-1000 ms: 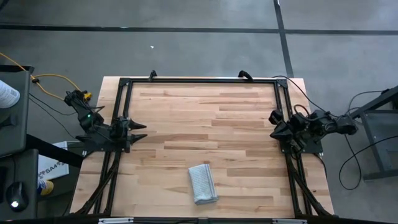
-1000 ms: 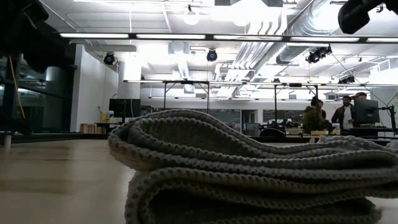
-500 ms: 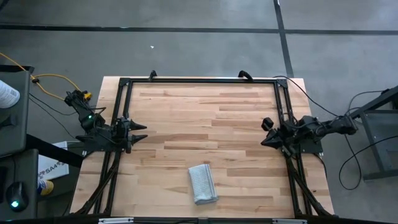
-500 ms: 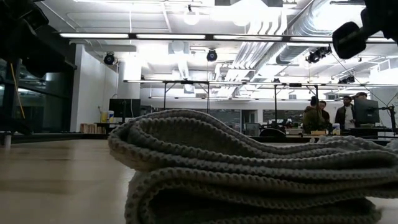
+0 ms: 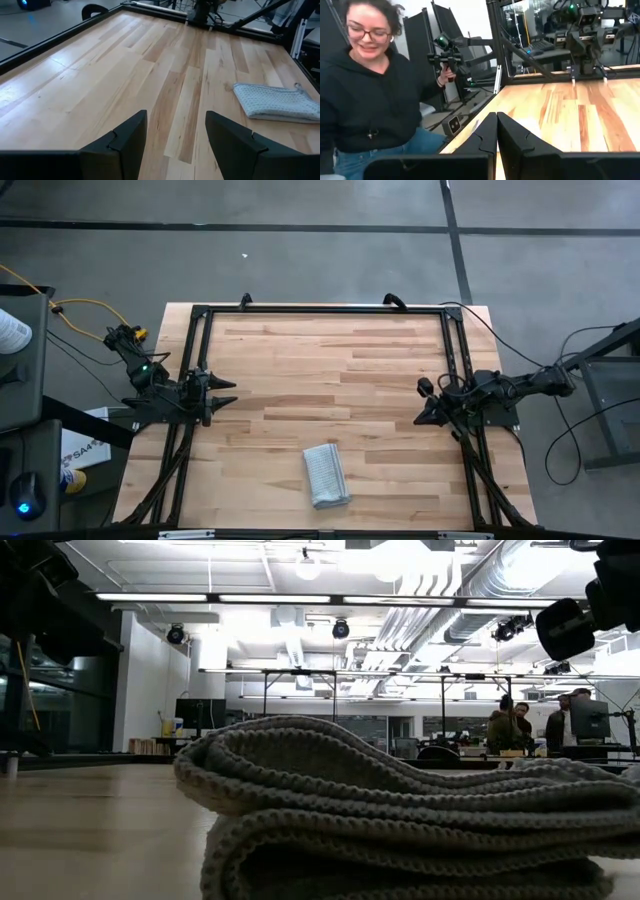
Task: Fold microfiber towels
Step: Return to Home Position
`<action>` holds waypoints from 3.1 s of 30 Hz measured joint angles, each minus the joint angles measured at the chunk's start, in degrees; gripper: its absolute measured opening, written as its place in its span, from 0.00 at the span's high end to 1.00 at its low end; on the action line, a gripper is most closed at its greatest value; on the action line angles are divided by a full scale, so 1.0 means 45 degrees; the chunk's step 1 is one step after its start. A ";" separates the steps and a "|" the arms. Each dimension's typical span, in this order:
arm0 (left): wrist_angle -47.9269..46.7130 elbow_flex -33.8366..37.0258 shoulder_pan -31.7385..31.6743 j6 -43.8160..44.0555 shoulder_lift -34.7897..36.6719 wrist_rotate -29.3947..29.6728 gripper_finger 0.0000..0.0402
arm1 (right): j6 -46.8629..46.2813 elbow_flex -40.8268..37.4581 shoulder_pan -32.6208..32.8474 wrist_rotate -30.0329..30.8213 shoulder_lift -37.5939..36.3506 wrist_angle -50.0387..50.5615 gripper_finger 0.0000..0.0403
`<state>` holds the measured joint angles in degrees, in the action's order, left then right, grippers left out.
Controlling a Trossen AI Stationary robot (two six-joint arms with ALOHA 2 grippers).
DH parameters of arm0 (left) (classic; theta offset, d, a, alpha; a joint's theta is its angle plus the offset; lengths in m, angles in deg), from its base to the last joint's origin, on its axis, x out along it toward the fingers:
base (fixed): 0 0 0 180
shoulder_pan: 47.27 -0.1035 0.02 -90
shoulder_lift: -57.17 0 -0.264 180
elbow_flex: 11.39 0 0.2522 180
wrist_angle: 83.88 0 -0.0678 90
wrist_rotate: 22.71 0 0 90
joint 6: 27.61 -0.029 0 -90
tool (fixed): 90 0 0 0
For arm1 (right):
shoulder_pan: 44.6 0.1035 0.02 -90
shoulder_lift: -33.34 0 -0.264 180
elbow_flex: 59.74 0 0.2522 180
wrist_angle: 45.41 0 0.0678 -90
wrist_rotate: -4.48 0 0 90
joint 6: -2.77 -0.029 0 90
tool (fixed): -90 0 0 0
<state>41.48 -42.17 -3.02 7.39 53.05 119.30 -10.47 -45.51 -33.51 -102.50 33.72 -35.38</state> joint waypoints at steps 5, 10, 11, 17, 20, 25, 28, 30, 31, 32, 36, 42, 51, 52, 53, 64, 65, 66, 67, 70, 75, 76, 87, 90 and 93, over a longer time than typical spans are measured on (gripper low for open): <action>0.0022 -0.0005 0.0000 0.0000 0.0000 -0.0029 0.50 | -0.0085 0.0000 0.0000 0.0105 0.0146 0.0040 0.99; 0.0141 -0.0005 0.0000 0.0043 0.0000 -0.0030 0.50 | -0.0725 -0.0005 0.0000 0.0086 0.0146 0.0040 0.99; 0.0136 -0.0005 0.0000 0.0029 0.0000 -0.0055 0.50 | -0.0695 -0.0005 0.0000 0.0090 0.0146 0.0029 0.99; 0.0098 -0.0010 0.0000 -0.0005 0.0000 -0.1128 0.50 | -0.0678 -0.0010 0.0000 0.0108 0.0146 0.0026 0.99; 0.0103 -0.0015 0.0003 -0.0005 0.0000 -0.1686 0.50 | -0.0673 -0.0010 0.0000 0.0108 0.0146 0.0021 0.99; 0.0709 -0.0019 0.0005 -0.0439 0.0000 -0.3376 0.50 | -0.0673 -0.0015 0.0000 0.0104 0.0146 0.0021 0.99; 0.1664 -0.0019 0.0005 -0.1422 -0.0024 -0.4605 0.50 | -0.0673 -0.0019 0.0000 0.0108 0.0151 0.0021 0.99; 0.2646 0.0138 0.0005 -0.2244 -0.0021 -0.5216 0.50 | -0.0673 -0.0024 0.0000 0.0103 0.0151 0.0021 0.99; 0.3147 0.0344 0.0005 -0.2647 -0.0019 -0.5479 0.50 | -0.0673 -0.0024 0.0000 0.0108 0.0151 0.0021 0.99; 0.3548 0.0588 0.0005 -0.2916 -0.0023 -0.5731 0.50 | -0.0673 -0.0024 0.0000 0.0108 0.0151 0.0021 0.99; 0.5000 0.1656 0.0005 -0.3451 -0.0018 -0.6592 0.50 | -0.0673 -0.0024 0.0000 0.0107 0.0151 0.0021 0.99; 0.7041 0.2671 0.0005 -0.3849 -0.0027 -0.7769 0.50 | -0.0673 -0.0029 0.0005 0.0105 0.0153 0.0016 0.99; 0.6899 0.2705 0.0005 -0.4659 -0.0095 -0.8764 0.50 | -0.0673 -0.0034 0.0005 0.0103 0.0155 0.0016 0.99; 0.6877 0.2707 0.0005 -0.4747 -0.0092 -0.8926 0.50 | -0.0671 -0.0034 0.0005 0.0106 0.0155 0.0016 0.99; 0.6863 0.2713 0.0005 -0.4790 -0.0089 -0.9126 0.50 | -0.0673 -0.0034 0.0005 0.0104 0.0155 0.0016 0.99; 0.9578 0.3638 0.0044 -0.3369 0.0088 -0.9714 0.50 | -0.0670 -0.0034 0.0005 0.0100 0.0155 0.0014 0.99; 0.9649 0.3638 0.0107 -0.3390 0.0083 -0.9725 0.50 | -0.0668 -0.0034 0.0000 0.0103 0.0155 0.0011 0.99; 0.9613 0.3638 0.0168 -0.3458 0.0092 -0.9733 0.50 | -0.0668 -0.0034 0.0005 0.0101 0.0155 0.0011 0.99; 0.9595 0.3638 0.0200 -0.3581 0.0083 -0.9729 0.50 | -0.0668 -0.0034 0.0005 0.0103 0.0155 0.0011 0.99; 0.9376 0.3640 0.0276 -0.4371 0.0073 -1.0215 0.50 | -0.0668 -0.0034 0.0004 0.0103 0.0155 0.0011 0.99; 0.9175 0.3643 0.0265 -0.5391 0.0073 -1.1859 0.50 | -0.0668 -0.0034 0.0005 0.0103 0.0155 0.0011 0.99; 0.9187 0.3643 0.0262 -0.5408 0.0073 -1.1826 0.50 | -0.0668 -0.0034 0.0005 0.0103 0.0155 0.0011 0.99; 0.9235 0.3653 0.0257 -0.5401 0.0155 -1.1720 0.50 | -0.0668 -0.0034 0.0005 0.0103 0.0155 0.0011 0.99; 0.9242 0.3653 0.0257 -0.5401 0.0155 -1.1715 0.50 | -0.0668 -0.0034 0.0005 0.0103 0.0155 0.0011 0.99; 0.9239 0.3653 0.0257 -0.5396 0.0141 -1.1715 0.50 | -0.0668 -0.0034 0.0005 0.0103 0.0155 0.0011 0.99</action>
<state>83.05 -25.73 -1.86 -16.89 53.69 66.58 -13.48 -45.66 -33.49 -102.04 34.42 -35.33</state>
